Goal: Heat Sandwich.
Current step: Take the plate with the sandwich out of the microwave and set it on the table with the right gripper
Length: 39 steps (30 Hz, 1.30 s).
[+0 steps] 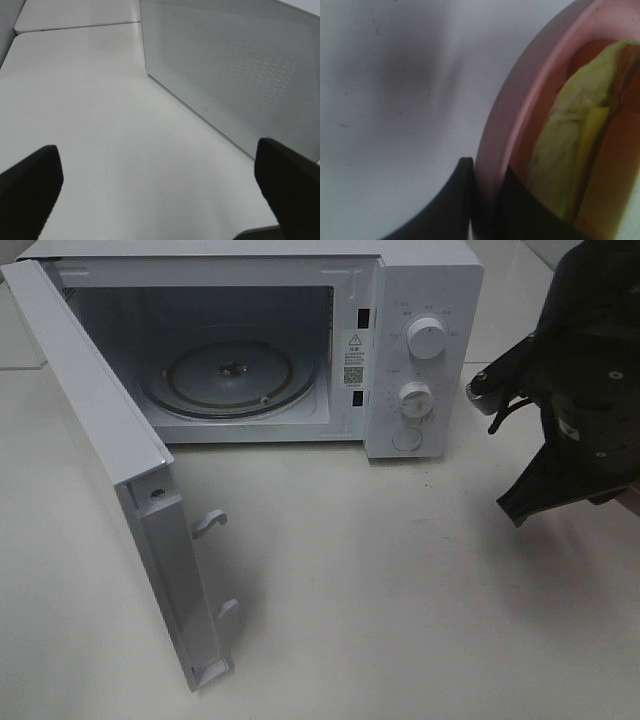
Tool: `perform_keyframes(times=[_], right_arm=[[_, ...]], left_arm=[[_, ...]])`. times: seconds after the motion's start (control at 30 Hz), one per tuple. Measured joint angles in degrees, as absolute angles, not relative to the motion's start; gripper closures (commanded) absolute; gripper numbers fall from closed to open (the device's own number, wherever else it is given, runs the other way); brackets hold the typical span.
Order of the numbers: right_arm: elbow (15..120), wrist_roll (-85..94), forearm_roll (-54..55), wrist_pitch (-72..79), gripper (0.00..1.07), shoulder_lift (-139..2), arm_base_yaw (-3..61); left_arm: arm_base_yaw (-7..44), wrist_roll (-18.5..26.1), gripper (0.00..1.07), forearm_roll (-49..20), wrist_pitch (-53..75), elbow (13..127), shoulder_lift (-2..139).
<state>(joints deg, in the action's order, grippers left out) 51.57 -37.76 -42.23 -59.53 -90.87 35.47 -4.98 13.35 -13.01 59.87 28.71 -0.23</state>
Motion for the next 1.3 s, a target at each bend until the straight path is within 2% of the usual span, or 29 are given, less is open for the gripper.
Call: perform_keyframes(times=[0.6, 1.3], right_arm=[[51.9, -37.5, -42.6, -54.3, 1.07, -95.6, 24.9], [51.9, -43.9, -47.7, -48.9, 1.06, -105.9, 23.0]], left_arm=[[-5.0, 13.3, 0.05, -13.0, 59.9, 28.7, -0.2], [-5.0, 13.3, 0.05, -13.0, 59.9, 28.7, -0.2]])
